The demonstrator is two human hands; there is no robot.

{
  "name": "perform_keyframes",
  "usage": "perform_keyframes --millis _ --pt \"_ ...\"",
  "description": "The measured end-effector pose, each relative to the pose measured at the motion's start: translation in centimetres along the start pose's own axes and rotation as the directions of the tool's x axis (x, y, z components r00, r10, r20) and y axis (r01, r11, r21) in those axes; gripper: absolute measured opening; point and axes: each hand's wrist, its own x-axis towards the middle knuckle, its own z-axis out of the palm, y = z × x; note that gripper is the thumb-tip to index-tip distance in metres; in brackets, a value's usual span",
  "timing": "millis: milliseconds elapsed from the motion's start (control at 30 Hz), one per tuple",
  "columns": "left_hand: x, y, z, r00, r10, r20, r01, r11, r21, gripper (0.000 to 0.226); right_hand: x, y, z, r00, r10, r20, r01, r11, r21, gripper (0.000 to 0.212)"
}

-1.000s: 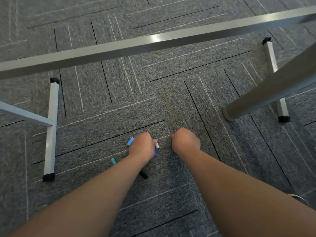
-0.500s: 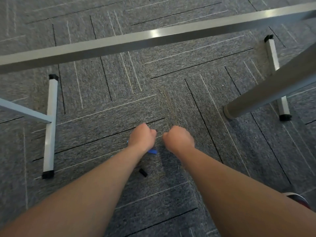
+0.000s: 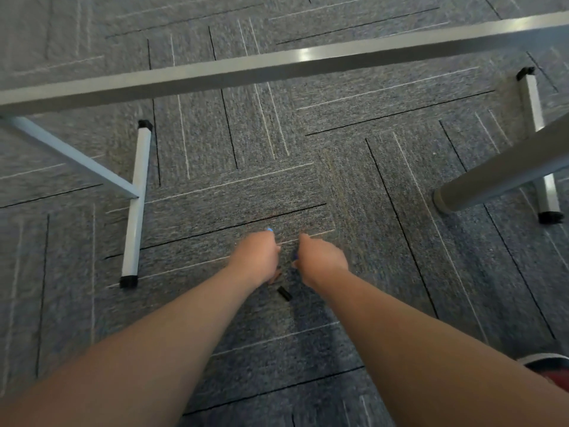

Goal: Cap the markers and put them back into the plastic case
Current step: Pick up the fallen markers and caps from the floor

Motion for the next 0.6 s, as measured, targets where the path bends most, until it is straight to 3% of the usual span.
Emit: perform_keyframes --millis 133,333,600 --pt "-1.4 0.2 1.1 0.996 0.052 0.066 -0.059 0.992 0.108 0.007 -1.0 0.1 0.7 1.0 -0.003 0.007 0.003 0.999 -0.051 0.03" --pt "-2.7 0.5 2.4 0.989 0.047 0.141 -0.075 0.977 0.197 0.015 -1.7 -0.4 0.9 0.999 0.024 0.04 -0.022 0.999 -0.043 0.031" --pt "-3.1 1.4 2.5 0.995 0.038 0.088 -0.052 0.985 0.165 0.019 -2.0 0.3 0.4 0.991 0.041 0.131 -0.054 0.993 0.104 0.022"
